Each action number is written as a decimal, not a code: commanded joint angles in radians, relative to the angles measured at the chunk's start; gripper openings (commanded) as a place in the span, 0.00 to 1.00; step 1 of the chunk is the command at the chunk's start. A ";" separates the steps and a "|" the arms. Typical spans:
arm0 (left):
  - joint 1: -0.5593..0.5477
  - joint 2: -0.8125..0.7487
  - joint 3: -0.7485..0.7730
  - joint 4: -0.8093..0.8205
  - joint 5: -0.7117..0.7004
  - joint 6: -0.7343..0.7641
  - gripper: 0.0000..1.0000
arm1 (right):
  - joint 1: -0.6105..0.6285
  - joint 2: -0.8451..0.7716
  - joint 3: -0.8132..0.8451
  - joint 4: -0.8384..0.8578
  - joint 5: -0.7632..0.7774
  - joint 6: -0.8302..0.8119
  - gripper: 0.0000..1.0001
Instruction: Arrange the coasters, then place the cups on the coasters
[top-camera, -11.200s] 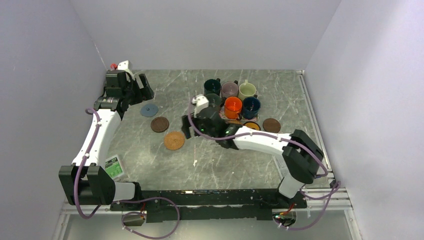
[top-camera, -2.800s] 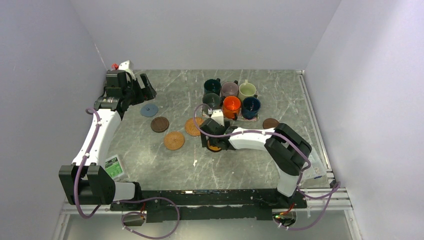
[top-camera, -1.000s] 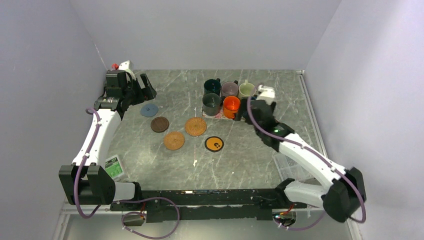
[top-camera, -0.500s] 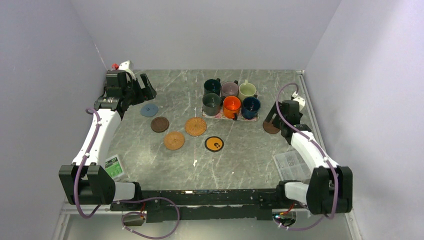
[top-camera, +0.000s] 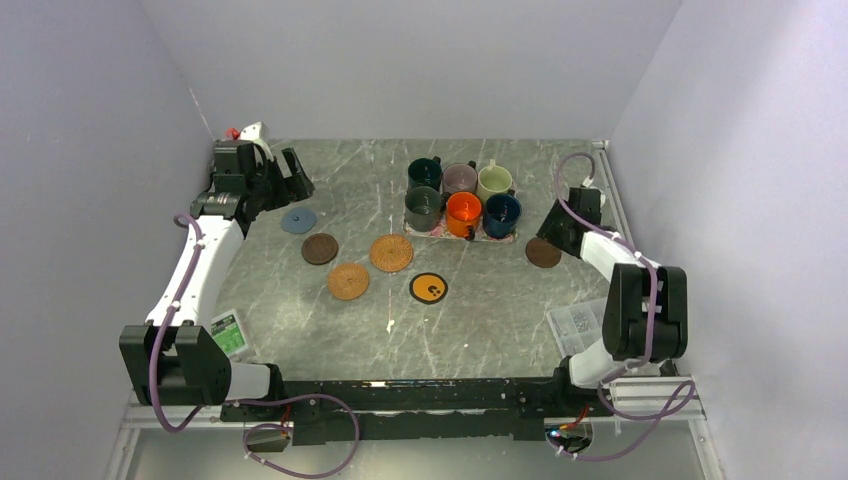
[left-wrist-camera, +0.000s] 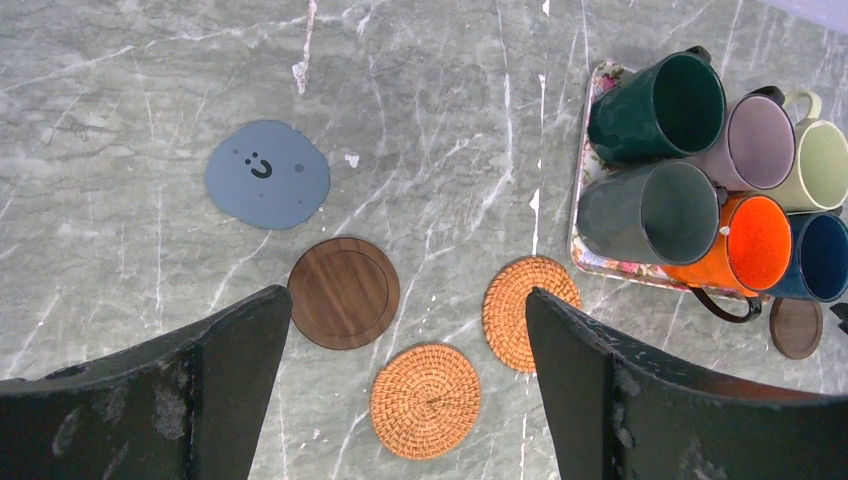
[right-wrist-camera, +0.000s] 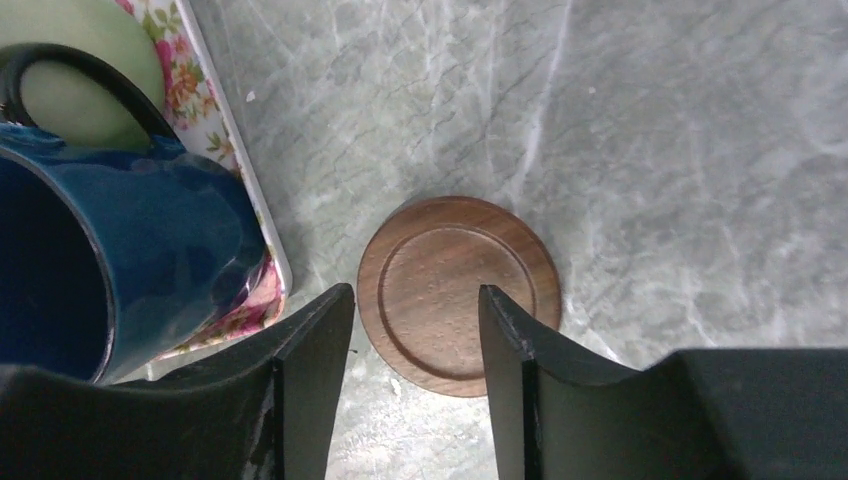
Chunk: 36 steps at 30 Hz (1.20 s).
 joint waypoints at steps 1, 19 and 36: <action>-0.004 -0.013 0.005 0.028 0.028 -0.019 0.94 | -0.007 0.072 0.054 0.016 -0.077 -0.024 0.51; -0.008 -0.034 0.007 0.029 0.047 -0.029 0.94 | -0.007 0.076 -0.035 -0.082 -0.169 0.073 0.48; -0.013 -0.034 0.006 0.031 0.055 -0.032 0.94 | 0.066 -0.118 -0.183 -0.219 -0.210 0.148 0.54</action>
